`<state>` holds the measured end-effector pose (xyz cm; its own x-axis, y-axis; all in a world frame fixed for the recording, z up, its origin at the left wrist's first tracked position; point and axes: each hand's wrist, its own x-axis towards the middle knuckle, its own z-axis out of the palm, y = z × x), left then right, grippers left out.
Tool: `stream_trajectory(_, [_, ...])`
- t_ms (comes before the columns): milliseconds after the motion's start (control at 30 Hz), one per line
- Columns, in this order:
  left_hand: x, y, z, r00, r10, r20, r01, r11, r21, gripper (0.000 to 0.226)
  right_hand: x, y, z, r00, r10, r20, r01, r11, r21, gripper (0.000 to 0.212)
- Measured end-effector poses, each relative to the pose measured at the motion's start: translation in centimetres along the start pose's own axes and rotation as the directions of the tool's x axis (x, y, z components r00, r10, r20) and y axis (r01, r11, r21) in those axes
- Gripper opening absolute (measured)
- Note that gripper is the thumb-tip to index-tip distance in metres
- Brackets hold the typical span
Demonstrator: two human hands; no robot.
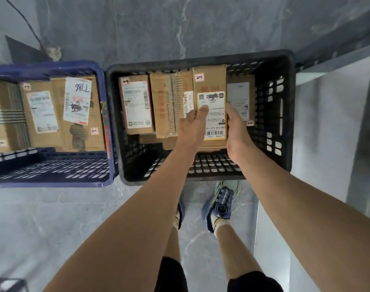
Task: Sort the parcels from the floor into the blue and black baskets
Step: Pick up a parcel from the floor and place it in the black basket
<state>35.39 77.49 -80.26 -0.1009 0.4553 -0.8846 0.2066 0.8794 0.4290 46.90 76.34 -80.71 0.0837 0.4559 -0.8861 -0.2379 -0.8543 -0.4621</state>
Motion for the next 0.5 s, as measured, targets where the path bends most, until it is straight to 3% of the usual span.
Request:
stream_trajectory(167, [-1.0, -0.6, -0.6, 0.991, 0.130, 0.009, -0.131, 0.987, 0.096, 0.066, 0.0, 0.6, 0.3, 0.999, -0.027, 0.033, 0.028, 0.999, -0.034, 0.040])
stream_trajectory(267, [-1.5, -0.9, -0.4, 0.991, 0.133, -0.014, -0.130, 0.985, 0.110, 0.074, 0.4, 1.3, 0.2, 0.995, -0.065, 0.072, 0.073, 0.992, -0.107, 0.037])
stream_trajectory(433, [-1.4, -1.3, 0.3, 0.989, 0.143, -0.045, -0.129, 0.965, 0.228, 0.103, 0.4, 1.2, 0.6, 0.993, -0.062, 0.104, 0.078, 0.984, -0.158, 0.073])
stream_trajectory(500, [-1.9, -1.1, 0.0, 0.990, 0.133, -0.049, -0.121, 0.973, 0.196, 0.103, 0.3, 1.1, 0.5, 0.991, -0.040, 0.124, 0.059, 0.985, -0.159, 0.101])
